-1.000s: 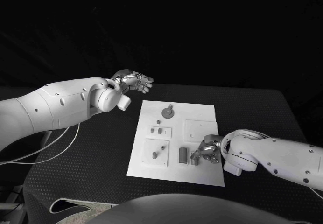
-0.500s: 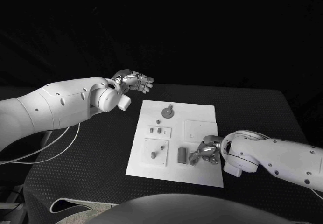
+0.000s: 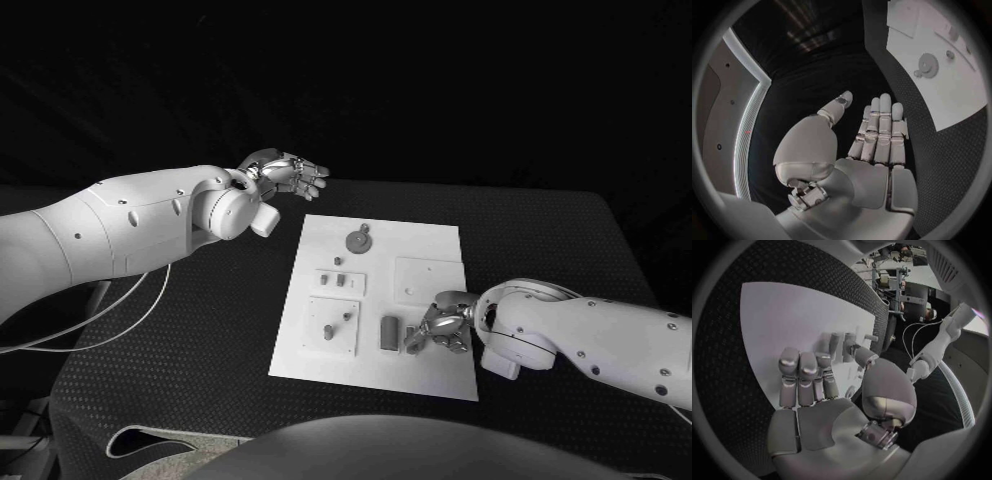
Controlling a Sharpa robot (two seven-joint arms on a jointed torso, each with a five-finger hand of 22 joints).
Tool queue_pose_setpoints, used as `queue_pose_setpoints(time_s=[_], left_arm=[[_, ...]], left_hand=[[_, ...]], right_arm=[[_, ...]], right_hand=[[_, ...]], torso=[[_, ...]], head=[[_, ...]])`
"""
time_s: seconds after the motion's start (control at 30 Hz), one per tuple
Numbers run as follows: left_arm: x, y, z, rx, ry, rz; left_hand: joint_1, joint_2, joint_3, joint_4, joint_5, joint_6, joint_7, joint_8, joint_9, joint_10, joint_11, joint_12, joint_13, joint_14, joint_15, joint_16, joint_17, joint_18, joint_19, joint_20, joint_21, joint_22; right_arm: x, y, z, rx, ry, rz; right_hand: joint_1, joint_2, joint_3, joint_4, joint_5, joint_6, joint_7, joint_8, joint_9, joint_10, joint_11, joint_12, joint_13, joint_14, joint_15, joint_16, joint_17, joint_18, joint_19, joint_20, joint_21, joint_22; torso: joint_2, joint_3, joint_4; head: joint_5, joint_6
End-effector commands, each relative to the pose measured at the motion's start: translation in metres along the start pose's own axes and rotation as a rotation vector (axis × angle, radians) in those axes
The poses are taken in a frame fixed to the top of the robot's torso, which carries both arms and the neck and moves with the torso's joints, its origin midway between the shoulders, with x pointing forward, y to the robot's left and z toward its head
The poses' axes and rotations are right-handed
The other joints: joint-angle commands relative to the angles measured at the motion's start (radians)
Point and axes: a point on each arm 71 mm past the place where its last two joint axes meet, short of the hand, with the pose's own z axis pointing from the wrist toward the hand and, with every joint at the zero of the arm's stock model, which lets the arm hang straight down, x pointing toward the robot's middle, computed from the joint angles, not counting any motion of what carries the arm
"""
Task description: Assemble the parts on the task board
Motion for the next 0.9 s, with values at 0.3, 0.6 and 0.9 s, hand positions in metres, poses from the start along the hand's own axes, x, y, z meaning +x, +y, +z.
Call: queue_pose_setpoints(time_s=[0.3,0.6,0.9], left_arm=[[0.0011,-0.0012,0.0002,0.004,0.014,-0.006],[0.0014,-0.0012,0.0003,0.004,0.015,-0.006],[0.0016,-0.0011,0.0002,0.004,0.016,-0.006]], left_hand=[[-0.010,0.004,0.002,0.005,0.004,-0.006,-0.002,0.003,-0.001,-0.002,0.006,0.002,-0.001,0.007,0.001,-0.006,0.002,0.019,0.007,0.001,-0.007,0.002],[-0.010,0.004,0.002,0.005,0.004,-0.006,-0.002,0.003,-0.001,-0.002,0.006,0.002,-0.001,0.007,0.001,-0.007,0.003,0.019,0.007,0.001,-0.007,0.002],[-0.010,0.005,0.002,0.006,0.004,-0.006,-0.002,0.004,-0.001,-0.002,0.006,0.002,-0.001,0.007,0.001,-0.007,0.003,0.019,0.007,0.001,-0.007,0.002]], right_arm=[[0.0032,-0.0014,-0.0008,-0.030,0.034,-0.120],[0.0041,-0.0007,-0.0003,-0.028,0.028,-0.137],[0.0038,-0.0009,0.0006,-0.026,0.020,-0.131]], right_hand=[[0.040,0.005,-0.112,-0.072,0.003,-0.019,0.004,0.002,-0.002,-0.019,0.003,-0.009,0.006,-0.018,0.000,-0.008,0.004,0.063,-0.023,-0.007,0.000,-0.002],[0.062,0.013,-0.134,-0.092,-0.002,-0.017,0.003,0.004,-0.002,-0.020,0.001,-0.007,0.008,-0.019,-0.001,-0.006,0.005,0.063,-0.024,-0.008,0.000,-0.003],[0.105,0.045,-0.095,-0.075,-0.005,-0.008,0.000,0.010,-0.001,-0.011,-0.002,-0.005,0.006,-0.013,-0.004,-0.005,0.003,0.063,-0.016,-0.009,0.000,-0.007]], torso=[[0.000,0.0003,-0.0002],[0.000,0.0001,0.0000],[0.000,-0.0004,0.0003]], head=[[-0.001,0.000],[-0.002,0.000],[-0.003,0.000]])
